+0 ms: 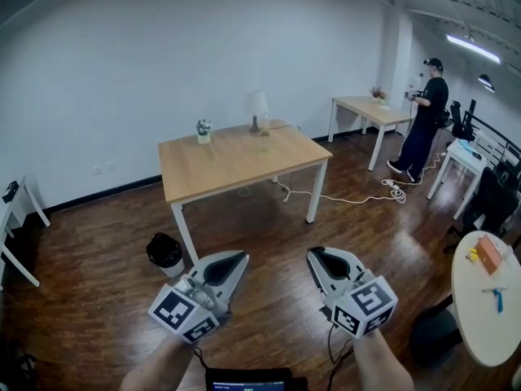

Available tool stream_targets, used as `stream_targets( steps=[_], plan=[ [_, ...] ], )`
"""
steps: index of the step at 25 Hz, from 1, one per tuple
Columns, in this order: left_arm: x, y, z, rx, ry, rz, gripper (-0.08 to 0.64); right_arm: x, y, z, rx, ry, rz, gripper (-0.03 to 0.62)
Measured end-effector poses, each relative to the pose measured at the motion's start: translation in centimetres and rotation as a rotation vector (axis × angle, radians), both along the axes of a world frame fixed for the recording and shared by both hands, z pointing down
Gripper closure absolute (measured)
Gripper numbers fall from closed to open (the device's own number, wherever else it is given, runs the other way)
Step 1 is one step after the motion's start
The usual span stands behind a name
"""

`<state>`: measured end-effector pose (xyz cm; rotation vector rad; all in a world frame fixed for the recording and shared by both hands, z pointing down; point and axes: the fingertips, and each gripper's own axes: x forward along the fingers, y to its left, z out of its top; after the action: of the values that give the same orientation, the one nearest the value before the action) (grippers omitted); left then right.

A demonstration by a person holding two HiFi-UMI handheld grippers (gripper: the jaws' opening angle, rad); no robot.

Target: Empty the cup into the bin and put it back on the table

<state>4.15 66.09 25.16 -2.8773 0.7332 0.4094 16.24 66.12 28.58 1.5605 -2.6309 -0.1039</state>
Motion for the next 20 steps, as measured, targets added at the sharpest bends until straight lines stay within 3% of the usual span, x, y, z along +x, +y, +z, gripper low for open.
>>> stream_targets(
  steps=[6, 11, 20],
  plan=[
    [4.6, -3.1, -0.3, 0.007, -0.016, -0.018, 0.560, 4.1, -3.7, -0.3, 0.006, -0.010, -0.030, 0.589],
    [6.9, -6.3, -0.3, 0.004, 0.000, -0.091, 0.560, 7.0, -6.2, -1.4, 0.043, -0.025, -0.075, 0.589],
    [10.4, -11.3, -0.5, -0.008, -0.050, -0.122, 0.560, 11.3, -11.9, -1.6, 0.016, -0.088, -0.047, 0.589]
  ],
)
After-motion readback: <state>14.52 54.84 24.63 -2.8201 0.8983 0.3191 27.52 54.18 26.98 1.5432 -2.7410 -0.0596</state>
